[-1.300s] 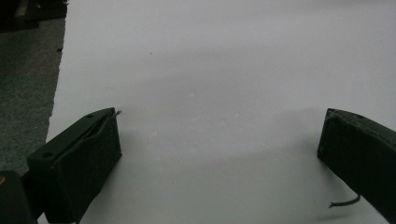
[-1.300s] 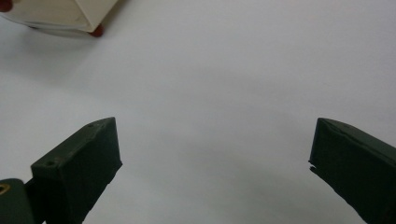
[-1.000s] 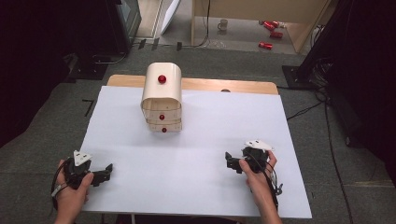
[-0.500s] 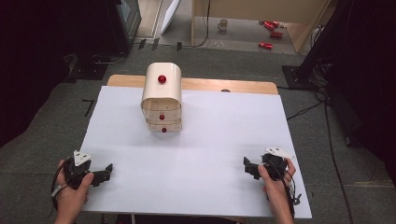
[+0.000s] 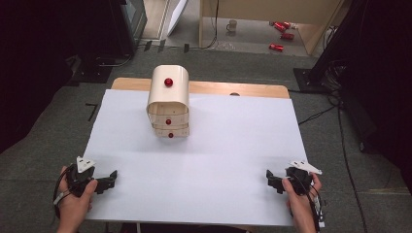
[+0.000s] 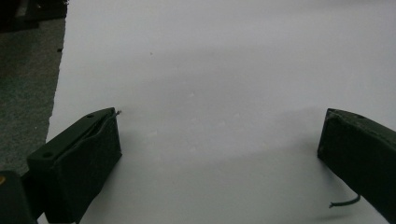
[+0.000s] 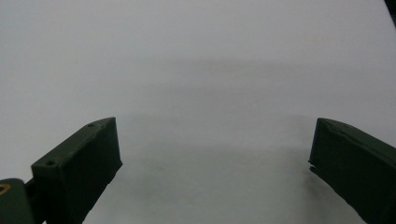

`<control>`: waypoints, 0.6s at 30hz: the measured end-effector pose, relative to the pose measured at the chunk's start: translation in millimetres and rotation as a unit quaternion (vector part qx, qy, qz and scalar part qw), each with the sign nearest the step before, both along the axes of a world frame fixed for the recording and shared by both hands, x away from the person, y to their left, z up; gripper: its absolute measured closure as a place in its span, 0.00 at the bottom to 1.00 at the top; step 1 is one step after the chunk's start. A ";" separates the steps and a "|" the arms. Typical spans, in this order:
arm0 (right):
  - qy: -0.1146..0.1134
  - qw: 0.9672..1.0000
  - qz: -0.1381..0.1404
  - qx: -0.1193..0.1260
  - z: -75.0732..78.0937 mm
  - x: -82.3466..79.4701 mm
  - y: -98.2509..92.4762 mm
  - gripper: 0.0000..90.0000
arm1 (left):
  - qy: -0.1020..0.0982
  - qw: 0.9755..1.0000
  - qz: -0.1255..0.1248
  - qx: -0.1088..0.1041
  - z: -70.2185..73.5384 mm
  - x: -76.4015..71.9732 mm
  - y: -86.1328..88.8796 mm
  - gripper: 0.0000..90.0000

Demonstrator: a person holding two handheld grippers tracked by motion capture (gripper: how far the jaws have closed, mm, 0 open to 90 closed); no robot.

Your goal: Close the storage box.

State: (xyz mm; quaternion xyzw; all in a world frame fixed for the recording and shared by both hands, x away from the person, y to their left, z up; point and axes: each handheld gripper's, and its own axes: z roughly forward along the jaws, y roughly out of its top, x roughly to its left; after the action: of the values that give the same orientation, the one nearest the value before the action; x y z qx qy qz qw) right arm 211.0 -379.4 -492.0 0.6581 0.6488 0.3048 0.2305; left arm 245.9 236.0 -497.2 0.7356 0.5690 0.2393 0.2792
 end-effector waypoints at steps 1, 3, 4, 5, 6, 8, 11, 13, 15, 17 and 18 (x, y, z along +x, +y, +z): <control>0.000 1.000 0.000 0.000 0.0 0.0 0.0 0.02 | 0.000 1.000 0.000 0.000 0.0 0.0 0.0 0.00; 0.003 1.000 -0.005 -0.005 -2.3 -4.8 -6.4 0.02 | 0.000 1.000 0.000 0.000 0.0 0.0 0.0 0.00; 0.003 1.000 -0.005 -0.005 -2.3 -4.8 -6.4 0.02 | 0.000 1.000 0.000 0.000 0.0 0.0 0.0 0.00; 0.003 1.000 -0.006 -0.006 -2.7 -6.4 -8.5 0.02 | 0.000 1.000 0.000 0.000 0.0 0.0 0.0 0.00; 0.005 1.000 -0.009 -0.012 -3.4 -9.7 -12.0 0.02 | 0.000 1.000 0.000 0.000 0.0 0.0 0.0 0.00; 0.008 1.000 -0.005 -0.011 -4.9 -12.5 -15.1 0.02 | 0.000 1.000 0.000 0.000 0.0 0.0 0.0 0.00; 0.006 1.000 -0.001 -0.015 -6.6 -15.3 -16.9 0.02 | 0.000 1.000 0.000 0.000 0.0 0.0 0.0 0.00; 0.002 1.000 0.006 -0.025 -8.2 -16.4 -16.2 0.02 | 0.000 1.000 0.000 0.000 0.0 -0.1 0.0 0.00; -0.003 0.999 0.010 -0.045 -10.7 -17.4 -12.7 0.01 | 0.000 1.000 0.000 0.000 0.0 -0.1 0.0 0.00; -0.011 0.999 0.009 -0.042 -12.1 -18.6 -13.1 0.01 | 0.000 1.000 0.000 0.000 0.0 -0.1 0.0 0.00; -0.011 0.999 0.007 -0.042 -12.2 -18.8 -12.7 0.01 | 0.000 1.000 0.000 0.000 0.0 -0.1 0.0 0.00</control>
State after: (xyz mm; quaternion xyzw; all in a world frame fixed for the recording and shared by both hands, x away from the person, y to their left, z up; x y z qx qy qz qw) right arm 192.2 -392.1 -504.2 0.6394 0.6633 0.2862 0.2634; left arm 245.8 236.0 -497.1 0.7359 0.5686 0.2393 0.2789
